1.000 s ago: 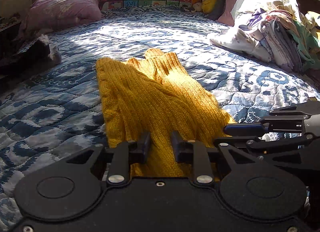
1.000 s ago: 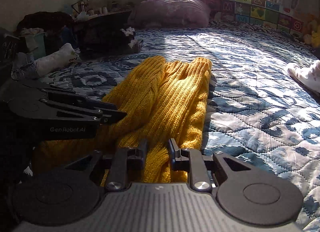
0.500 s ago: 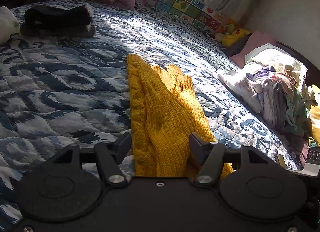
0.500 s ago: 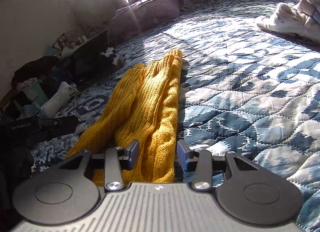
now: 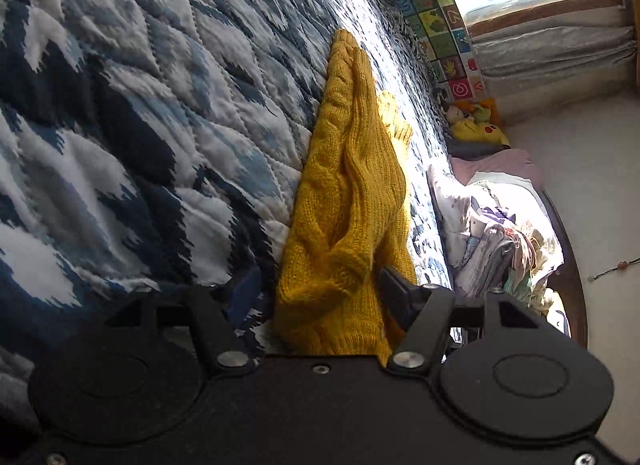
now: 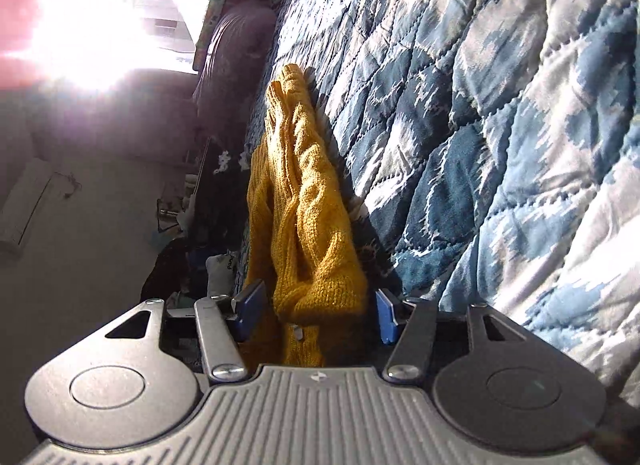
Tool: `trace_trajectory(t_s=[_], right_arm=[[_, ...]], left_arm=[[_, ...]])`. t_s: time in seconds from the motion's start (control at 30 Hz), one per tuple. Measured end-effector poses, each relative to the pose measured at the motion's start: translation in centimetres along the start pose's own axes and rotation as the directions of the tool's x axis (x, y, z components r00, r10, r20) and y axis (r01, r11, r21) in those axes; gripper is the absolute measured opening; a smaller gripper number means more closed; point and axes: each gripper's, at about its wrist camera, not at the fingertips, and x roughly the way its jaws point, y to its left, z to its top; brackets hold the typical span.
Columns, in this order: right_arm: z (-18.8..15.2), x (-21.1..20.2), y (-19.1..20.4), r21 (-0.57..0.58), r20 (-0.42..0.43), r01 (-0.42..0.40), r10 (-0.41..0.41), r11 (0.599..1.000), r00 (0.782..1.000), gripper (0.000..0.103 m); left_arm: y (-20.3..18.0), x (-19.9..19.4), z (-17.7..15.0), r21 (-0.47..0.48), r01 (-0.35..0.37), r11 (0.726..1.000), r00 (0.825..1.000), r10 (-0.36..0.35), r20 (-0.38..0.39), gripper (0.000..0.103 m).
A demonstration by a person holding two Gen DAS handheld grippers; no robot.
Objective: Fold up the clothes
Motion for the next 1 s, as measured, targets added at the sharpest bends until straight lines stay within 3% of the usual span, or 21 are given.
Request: trace_trajectory(t_s=[0.1, 0.17, 0.23, 0.27, 0.3, 0.33, 0.43, 0.47, 0.53, 0.6, 0.67, 0.7, 0.8, 0.83, 0.87, 0.93, 0.97, 1.0], right_arm=[[-0.1, 0.1, -1.1, 0.094, 0.030, -0.032, 0.029, 0.995, 0.999, 0.044], [-0.3, 0.4, -1.1, 0.083, 0.028, -0.024, 0.022, 0.996, 0.999, 0.038], [-0.7, 0.5, -0.6, 0.041, 0.023, -0.007, 0.006, 0.999, 1.000, 0.038], [-0.9, 0.6, 0.0, -0.017, 0.025, 0.021, -0.021, 1.000, 0.999, 0.029], [-1.1, 0.6, 0.7, -0.079, 0.030, 0.052, -0.050, 0.996, 0.998, 0.024], [-1.3, 0.6, 1.3, -0.140, 0.037, 0.083, -0.079, 0.987, 0.996, 0.023], [-2.2, 1.4, 3.1, -0.329, 0.058, 0.195, -0.186, 0.924, 0.981, 0.022], [-2.2, 1.6, 3.2, -0.336, 0.060, 0.202, -0.194, 0.920, 0.979, 0.022], [-2.0, 1.5, 3.3, -0.336, 0.063, 0.206, -0.196, 0.919, 0.978, 0.022], [-2.0, 1.2, 3.9, -0.355, 0.069, 0.211, -0.200, 0.911, 0.977, 0.025], [-1.9, 0.3, 4.9, -0.399, 0.086, 0.213, -0.195, 0.892, 0.977, 0.029], [-1.8, -0.4, 5.7, -0.444, 0.104, 0.217, -0.190, 0.869, 0.976, 0.030], [-2.0, -2.2, 7.7, -0.599, 0.155, 0.242, -0.186, 0.763, 0.970, 0.037], [-2.2, -2.6, 8.4, -0.653, 0.170, 0.255, -0.190, 0.713, 0.967, 0.038], [-2.9, -2.8, 9.1, -0.718, 0.188, 0.277, -0.205, 0.639, 0.961, 0.039], [-4.7, -2.2, 10.0, -0.841, 0.242, 0.333, -0.254, 0.427, 0.937, 0.043], [-5.8, -1.9, 10.4, -0.882, 0.277, 0.358, -0.278, 0.306, 0.920, 0.046], [-6.6, -1.4, 10.3, -0.907, 0.288, 0.359, -0.296, 0.221, 0.911, 0.046]], left_arm=[[-0.1, 0.3, 0.0, -0.024, 0.006, 1.000, 1.000, -0.005, 0.002, 0.063], [-0.1, 0.5, 0.0, -0.037, 0.002, 0.999, 1.000, -0.002, -0.003, 0.058], [0.3, 0.9, -0.1, -0.057, 0.000, 0.998, 1.000, -0.001, -0.016, 0.044], [0.3, 0.9, -0.2, -0.061, -0.005, 0.998, 1.000, 0.004, -0.014, 0.042], [0.4, 1.0, -0.3, -0.065, -0.009, 0.998, 1.000, 0.008, -0.012, 0.033], [0.6, 1.1, -0.3, -0.064, -0.016, 0.998, 1.000, 0.016, -0.012, 0.025], [0.8, 1.1, -0.5, -0.069, -0.031, 0.997, 1.000, 0.031, -0.001, 0.021], [1.1, 1.1, -0.5, -0.080, -0.026, 0.996, 1.000, 0.026, -0.003, 0.021], [1.3, 1.0, -0.4, -0.094, -0.020, 0.995, 1.000, 0.020, -0.007, 0.023], [0.4, 0.6, -0.1, -0.027, -0.040, 0.999, 0.999, 0.039, -0.017, 0.030], [-0.6, -0.4, 0.2, 0.034, -0.032, 0.999, 0.999, 0.032, -0.010, 0.054], [-1.3, -1.2, 0.4, 0.064, -0.022, 0.998, 1.000, 0.022, 0.006, 0.066], [-3.8, -3.3, 0.7, 0.239, -0.034, 0.970, 0.999, 0.023, 0.050, 0.067], [-5.0, -3.8, 0.4, 0.337, -0.061, 0.940, 0.997, 0.039, 0.074, 0.067], [-6.1, -4.3, 0.2, 0.431, -0.090, 0.898, 0.994, 0.052, 0.099, 0.067], [-8.5, -4.6, -1.7, 0.688, -0.150, 0.710, 0.987, 0.074, 0.139, 0.069], [-9.1, -4.6, -2.7, 0.780, -0.176, 0.600, 0.984, 0.089, 0.154, 0.069], [-9.6, -4.4, -3.7, 0.841, -0.202, 0.502, 0.979, 0.098, 0.176, 0.069]])
